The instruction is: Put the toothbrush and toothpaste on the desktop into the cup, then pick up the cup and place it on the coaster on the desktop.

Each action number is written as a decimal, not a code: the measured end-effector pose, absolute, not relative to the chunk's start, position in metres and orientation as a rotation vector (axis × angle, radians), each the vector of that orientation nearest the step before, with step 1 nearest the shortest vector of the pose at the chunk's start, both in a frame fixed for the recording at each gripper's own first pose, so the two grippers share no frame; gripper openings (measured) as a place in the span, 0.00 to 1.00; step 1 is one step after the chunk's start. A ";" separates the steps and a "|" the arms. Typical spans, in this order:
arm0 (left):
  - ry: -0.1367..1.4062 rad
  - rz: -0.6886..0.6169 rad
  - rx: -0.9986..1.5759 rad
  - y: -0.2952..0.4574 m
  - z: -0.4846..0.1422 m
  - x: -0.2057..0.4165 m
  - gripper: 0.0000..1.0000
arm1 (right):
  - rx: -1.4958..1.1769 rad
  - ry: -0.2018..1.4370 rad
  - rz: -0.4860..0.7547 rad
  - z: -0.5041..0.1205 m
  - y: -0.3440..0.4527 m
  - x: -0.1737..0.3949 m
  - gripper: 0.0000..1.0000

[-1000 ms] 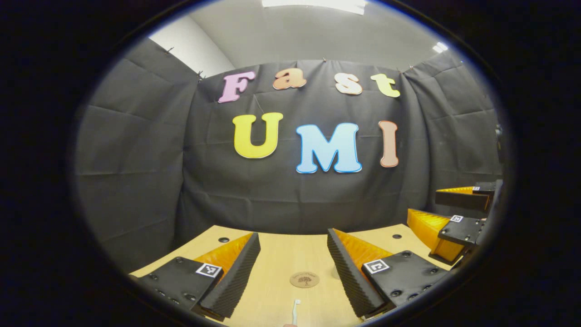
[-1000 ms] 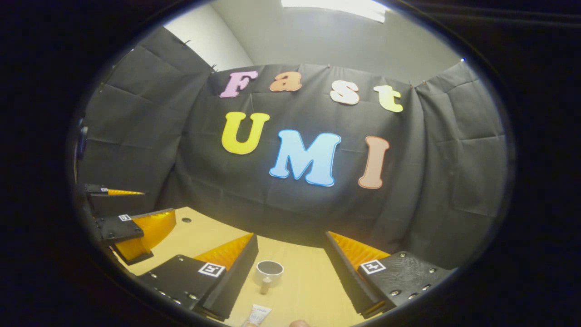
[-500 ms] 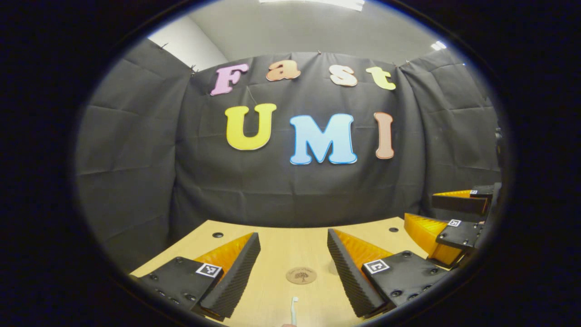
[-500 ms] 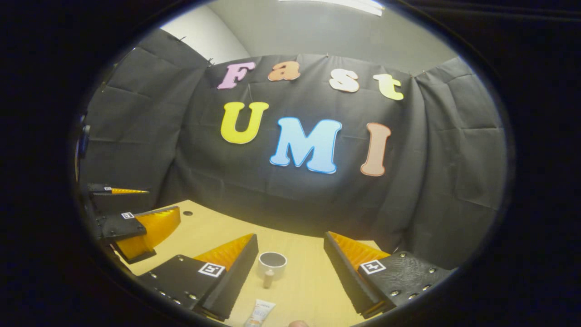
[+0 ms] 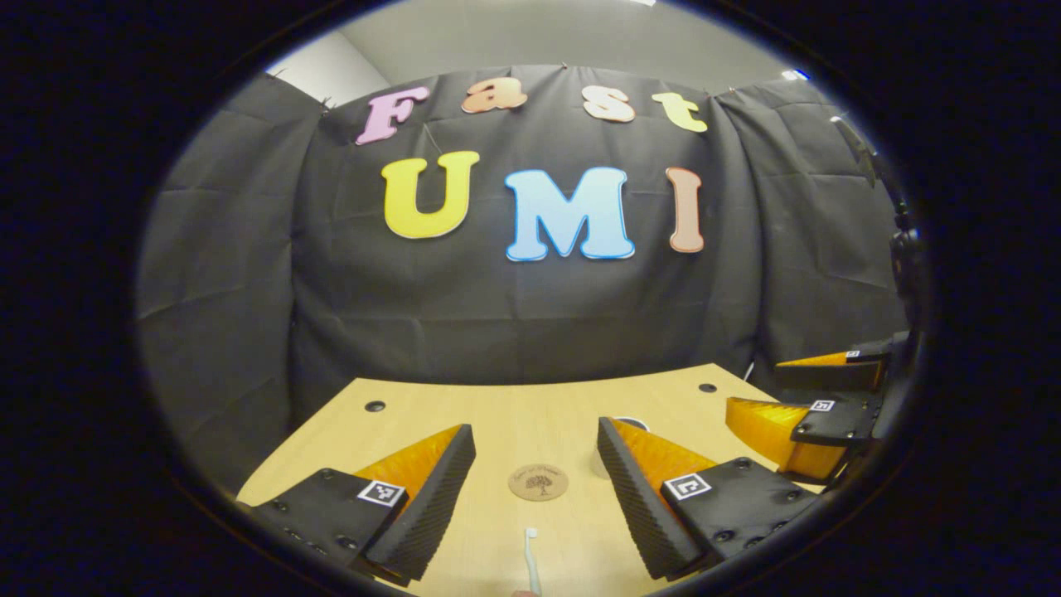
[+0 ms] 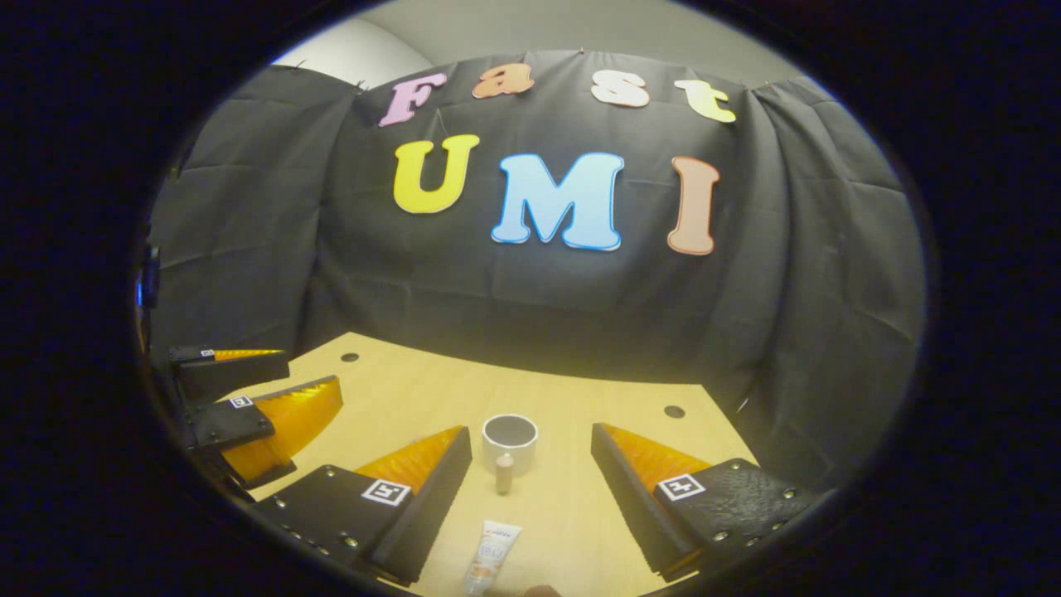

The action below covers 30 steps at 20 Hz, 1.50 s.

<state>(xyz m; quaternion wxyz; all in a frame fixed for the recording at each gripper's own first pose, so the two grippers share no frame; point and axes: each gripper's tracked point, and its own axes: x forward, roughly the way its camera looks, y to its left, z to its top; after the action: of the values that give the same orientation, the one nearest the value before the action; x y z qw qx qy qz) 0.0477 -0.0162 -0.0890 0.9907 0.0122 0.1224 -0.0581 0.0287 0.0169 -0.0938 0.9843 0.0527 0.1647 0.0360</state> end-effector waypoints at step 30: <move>1.341 -0.102 -0.029 0.001 -0.355 -0.007 0.98 | 0.281 1.193 0.137 -0.297 0.079 0.002 0.94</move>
<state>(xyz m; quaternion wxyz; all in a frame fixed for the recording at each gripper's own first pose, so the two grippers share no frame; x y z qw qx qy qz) -0.0073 0.0014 -0.3552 0.7822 -0.0134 0.6210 -0.0473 0.0017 0.0793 -0.2972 0.8158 0.1319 0.5594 0.0642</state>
